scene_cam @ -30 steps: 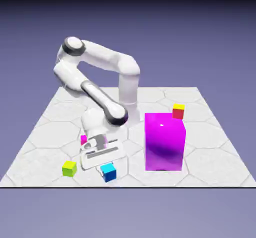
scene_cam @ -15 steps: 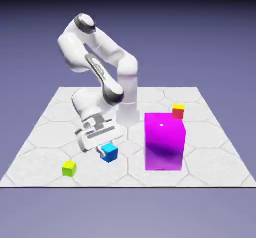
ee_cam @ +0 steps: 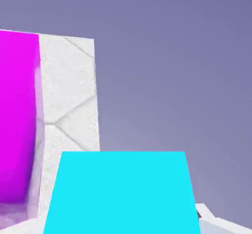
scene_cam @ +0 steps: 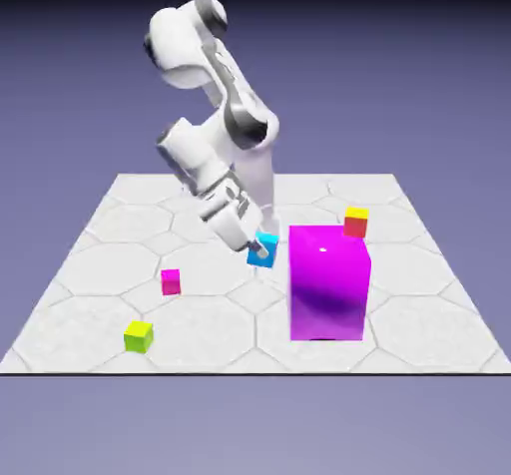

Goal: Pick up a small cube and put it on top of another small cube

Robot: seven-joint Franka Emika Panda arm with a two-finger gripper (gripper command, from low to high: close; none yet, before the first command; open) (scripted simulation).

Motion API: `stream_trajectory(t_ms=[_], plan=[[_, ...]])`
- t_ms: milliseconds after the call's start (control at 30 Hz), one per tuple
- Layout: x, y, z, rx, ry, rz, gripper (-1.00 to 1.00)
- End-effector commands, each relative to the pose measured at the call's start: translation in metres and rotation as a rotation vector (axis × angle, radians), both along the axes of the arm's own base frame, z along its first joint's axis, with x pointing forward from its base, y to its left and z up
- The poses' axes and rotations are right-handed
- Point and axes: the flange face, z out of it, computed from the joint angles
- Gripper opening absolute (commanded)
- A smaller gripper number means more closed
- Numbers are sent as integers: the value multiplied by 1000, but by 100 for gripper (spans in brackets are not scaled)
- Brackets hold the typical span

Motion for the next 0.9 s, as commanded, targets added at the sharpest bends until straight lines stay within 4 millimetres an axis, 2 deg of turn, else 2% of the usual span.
stream_trajectory(t_ms=[0,300,567,600,633,767,800,833,867], plan=[[-2,9,6,-6,4,47,-100],[-29,97,37,-28,90,484,-100],[-69,178,41,29,232,878,-100],[-74,186,40,41,251,920,-100],[-74,186,40,41,252,920,-100],[-104,208,-14,41,253,921,-100],[-104,208,-14,41,253,921,-100],[-104,208,-14,41,253,921,100],[-104,208,-14,41,253,921,100]])
